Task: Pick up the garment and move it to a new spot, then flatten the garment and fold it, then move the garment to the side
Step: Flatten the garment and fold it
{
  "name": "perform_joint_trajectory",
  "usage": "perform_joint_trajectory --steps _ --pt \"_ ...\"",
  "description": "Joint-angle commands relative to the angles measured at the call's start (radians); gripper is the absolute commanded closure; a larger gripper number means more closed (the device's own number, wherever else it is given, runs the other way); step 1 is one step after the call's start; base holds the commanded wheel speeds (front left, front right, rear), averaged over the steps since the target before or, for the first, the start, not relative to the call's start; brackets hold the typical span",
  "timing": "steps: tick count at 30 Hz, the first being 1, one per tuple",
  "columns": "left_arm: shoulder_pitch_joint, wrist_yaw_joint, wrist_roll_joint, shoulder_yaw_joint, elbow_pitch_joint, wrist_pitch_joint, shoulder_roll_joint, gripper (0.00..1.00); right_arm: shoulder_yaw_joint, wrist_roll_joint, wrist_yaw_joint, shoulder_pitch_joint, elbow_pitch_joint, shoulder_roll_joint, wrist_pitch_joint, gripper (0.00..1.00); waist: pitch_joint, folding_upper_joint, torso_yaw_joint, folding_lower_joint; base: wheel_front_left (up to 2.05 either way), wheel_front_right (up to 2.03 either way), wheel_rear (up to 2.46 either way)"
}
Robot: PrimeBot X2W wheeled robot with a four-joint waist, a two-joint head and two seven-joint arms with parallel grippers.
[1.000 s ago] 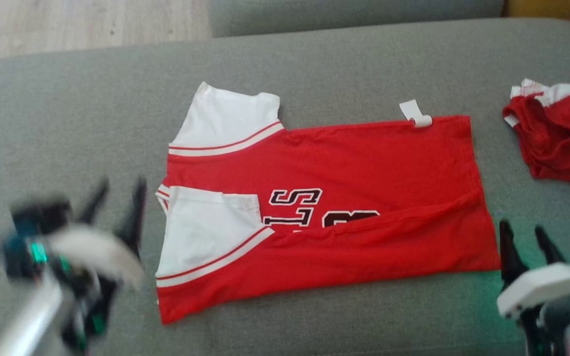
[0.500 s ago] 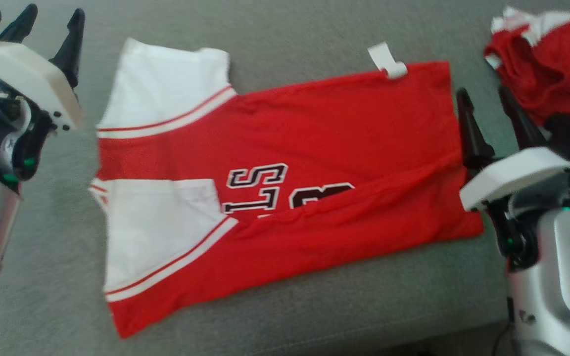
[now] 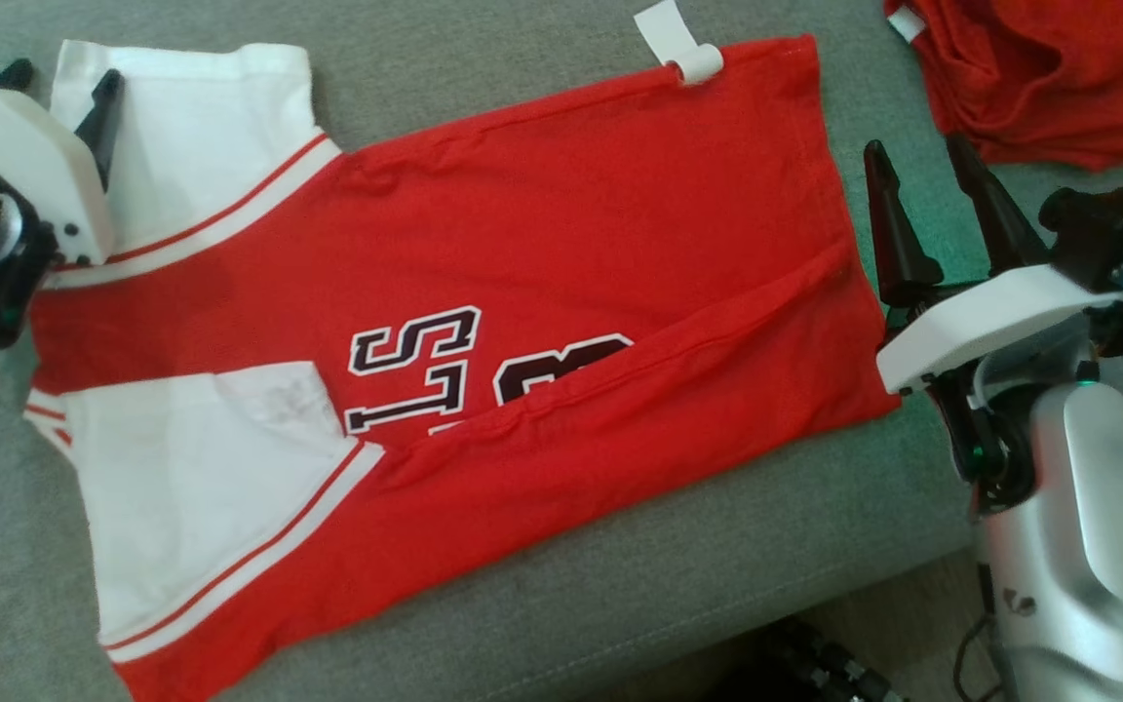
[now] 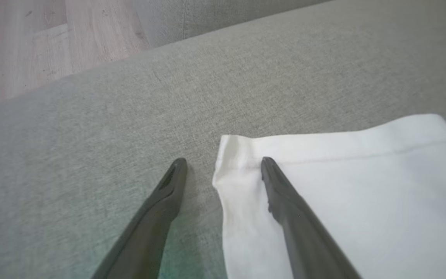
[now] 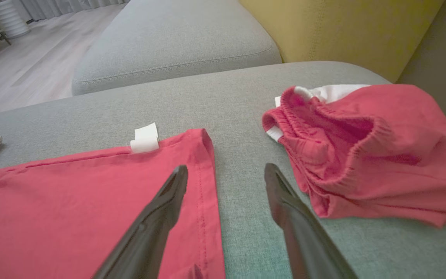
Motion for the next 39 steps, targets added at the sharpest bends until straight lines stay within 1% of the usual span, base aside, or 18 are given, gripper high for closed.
perform_joint_trajectory --steps 1,2,3,4,5,6,7,12,17,21,28,33,34,35,36,38,39 --pt "-0.043 0.001 0.001 0.026 -0.016 0.024 0.058 0.0 0.023 0.011 0.007 -0.032 -0.025 -0.006 -0.013 0.0 0.007 0.0 -0.008 -0.0001 0.0 0.0 0.0" --pt "-0.04 -0.003 -0.001 0.02 -0.014 0.037 0.059 0.0 0.024 0.012 0.007 -0.034 -0.021 -0.006 -0.015 0.0 0.008 0.0 -0.008 -0.0001 0.0 0.0 0.0" --pt "-0.037 -0.008 -0.003 0.014 -0.014 0.05 0.059 0.04 0.025 0.013 0.007 -0.035 -0.019 -0.006 -0.017 0.0 0.008 0.0 -0.008 -0.0001 0.0 0.0 0.0" --pt "-0.034 -0.013 -0.006 0.008 -0.018 0.061 0.058 0.35 0.026 0.013 0.007 -0.037 -0.016 -0.006 -0.019 0.0 0.008 0.0 -0.008 -0.0001 0.0 0.0 0.0" --pt "-0.032 -0.018 -0.008 0.003 -0.024 0.069 0.057 0.68 0.026 0.013 0.007 -0.038 -0.014 -0.006 -0.02 0.0 0.006 0.0 -0.006 -0.0001 0.0 0.0 0.0" --pt "-0.031 -0.024 -0.009 -0.003 -0.032 0.073 0.056 0.95 0.025 0.011 0.007 -0.04 -0.011 -0.006 -0.02 0.0 0.005 0.0 -0.003 -0.0001 0.0 0.0 0.0" --pt "-0.031 -0.028 -0.006 -0.009 -0.039 0.074 0.057 1.0 0.023 0.008 0.007 -0.043 -0.008 -0.006 -0.019 0.0 0.002 0.0 0.0 -0.0001 0.0 0.0 0.0" --pt "-0.03 -0.037 0.004 -0.026 -0.064 0.061 0.051 1.0 0.021 -0.024 0.007 -0.067 0.012 -0.006 0.002 0.0 -0.014 0.0 0.022 -0.0001 0.0 0.0 0.0" --pt "-0.048 -0.025 0.02 -0.02 -0.087 -0.008 0.033 1.0 0.02 -0.073 0.007 -0.134 0.068 -0.006 0.053 0.0 -0.036 0.0 0.062 -0.0001 0.0 0.0 0.0" --pt "-0.061 -0.028 0.024 -0.017 -0.11 -0.065 0.009 1.0 0.004 -0.123 0.007 -0.209 0.147 -0.034 0.088 0.0 -0.052 0.0 0.107 -0.0001 0.0 0.0 0.0" --pt "-0.071 -0.033 0.015 -0.016 -0.157 -0.133 -0.036 1.0 -0.042 -0.165 0.007 -0.316 0.323 -0.088 0.144 0.0 -0.047 0.0 0.184 -0.0001 0.0 0.0 0.0" --pt "-0.074 -0.037 0.008 -0.019 -0.171 -0.164 -0.061 1.0 -0.043 -0.161 0.007 -0.365 0.417 -0.092 0.158 0.0 -0.032 0.0 0.21 -0.0001 0.0 0.0 0.0" --pt "-0.074 -0.037 0.008 -0.02 -0.171 -0.167 -0.063 1.0 -0.042 -0.163 0.007 -0.374 0.43 -0.093 0.156 0.09 -0.03 0.0 0.213 -0.0001 0.0 0.0 0.0" --pt "-0.074 -0.038 0.008 -0.022 -0.17 -0.171 -0.066 1.0 -0.04 -0.164 0.007 -0.382 0.444 -0.093 0.156 0.25 -0.029 0.0 0.215 -0.0001 0.0 0.0 0.0" --pt "-0.073 -0.038 0.008 -0.023 -0.17 -0.174 -0.069 1.0 -0.037 -0.165 0.007 -0.389 0.458 -0.093 0.158 0.51 -0.028 0.0 0.217 -0.0001 0.0 0.0 0.0" --pt "-0.072 -0.038 0.006 -0.025 -0.169 -0.179 -0.074 1.0 -0.032 -0.169 0.007 -0.401 0.482 -0.095 0.159 0.68 -0.029 0.0 0.22 -0.0001 0.0 0.0 0.0" --pt "-0.072 -0.038 0.004 -0.025 -0.167 -0.181 -0.076 1.0 -0.031 -0.17 0.007 -0.406 0.492 -0.095 0.158 0.73 -0.03 0.0 0.22 -0.0001 0.0 0.0 0.0"
